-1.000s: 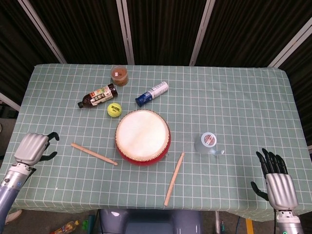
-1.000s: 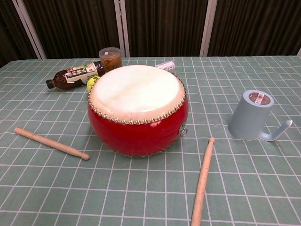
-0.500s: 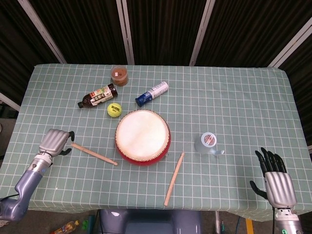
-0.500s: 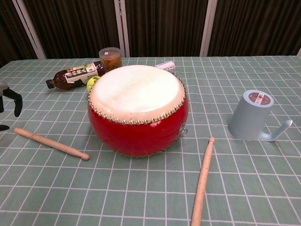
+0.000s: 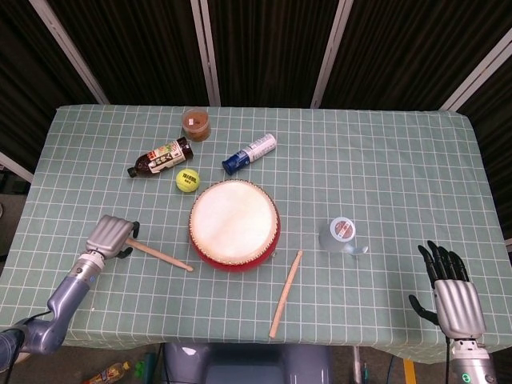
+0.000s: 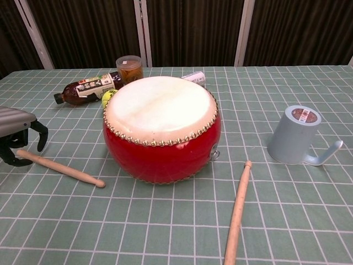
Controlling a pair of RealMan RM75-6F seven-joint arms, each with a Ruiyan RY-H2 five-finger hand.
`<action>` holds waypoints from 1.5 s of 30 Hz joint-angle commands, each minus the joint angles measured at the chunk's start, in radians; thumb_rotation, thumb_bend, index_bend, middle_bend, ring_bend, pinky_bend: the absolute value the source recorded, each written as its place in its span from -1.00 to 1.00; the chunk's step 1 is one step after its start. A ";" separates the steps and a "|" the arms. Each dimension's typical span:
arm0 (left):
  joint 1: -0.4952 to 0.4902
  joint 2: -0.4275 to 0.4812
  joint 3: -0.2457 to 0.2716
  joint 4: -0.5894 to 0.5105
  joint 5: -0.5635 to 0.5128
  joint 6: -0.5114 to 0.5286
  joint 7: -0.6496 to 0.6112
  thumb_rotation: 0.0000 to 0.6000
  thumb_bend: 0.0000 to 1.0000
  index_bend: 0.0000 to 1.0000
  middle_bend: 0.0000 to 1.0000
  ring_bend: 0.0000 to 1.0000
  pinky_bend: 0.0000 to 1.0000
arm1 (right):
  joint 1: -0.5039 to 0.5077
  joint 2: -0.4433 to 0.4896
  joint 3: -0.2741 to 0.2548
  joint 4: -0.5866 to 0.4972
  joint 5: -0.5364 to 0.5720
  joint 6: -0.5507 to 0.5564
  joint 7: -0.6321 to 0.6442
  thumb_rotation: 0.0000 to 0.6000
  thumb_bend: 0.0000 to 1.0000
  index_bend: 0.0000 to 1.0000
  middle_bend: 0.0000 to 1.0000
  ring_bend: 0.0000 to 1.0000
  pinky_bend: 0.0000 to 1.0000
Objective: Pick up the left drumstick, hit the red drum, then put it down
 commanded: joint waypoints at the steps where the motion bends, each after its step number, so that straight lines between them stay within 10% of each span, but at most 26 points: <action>1: -0.006 -0.006 0.003 0.000 -0.003 -0.002 0.005 1.00 -0.50 -0.02 1.00 1.00 0.95 | 0.000 0.000 -0.001 -0.003 -0.001 0.000 0.001 1.00 -0.41 -1.00 -1.00 -1.00 -0.86; 19: -0.032 -0.054 0.015 0.009 -0.051 -0.014 0.052 1.00 -0.45 0.06 1.00 1.00 0.95 | 0.003 0.002 -0.005 -0.008 0.001 -0.004 0.005 1.00 -0.41 -1.00 -1.00 -1.00 -0.86; 30: -0.034 -0.050 0.029 -0.007 -0.068 -0.009 0.061 1.00 -0.05 0.34 1.00 1.00 0.95 | 0.004 0.004 -0.006 -0.011 0.004 -0.005 0.007 1.00 -0.41 -1.00 -1.00 -1.00 -0.86; 45: 0.008 0.099 -0.015 -0.223 0.026 0.146 -0.073 1.00 -0.02 0.40 1.00 1.00 0.95 | 0.003 0.004 -0.006 -0.013 0.009 -0.003 -0.001 1.00 -0.41 -1.00 -1.00 -1.00 -0.86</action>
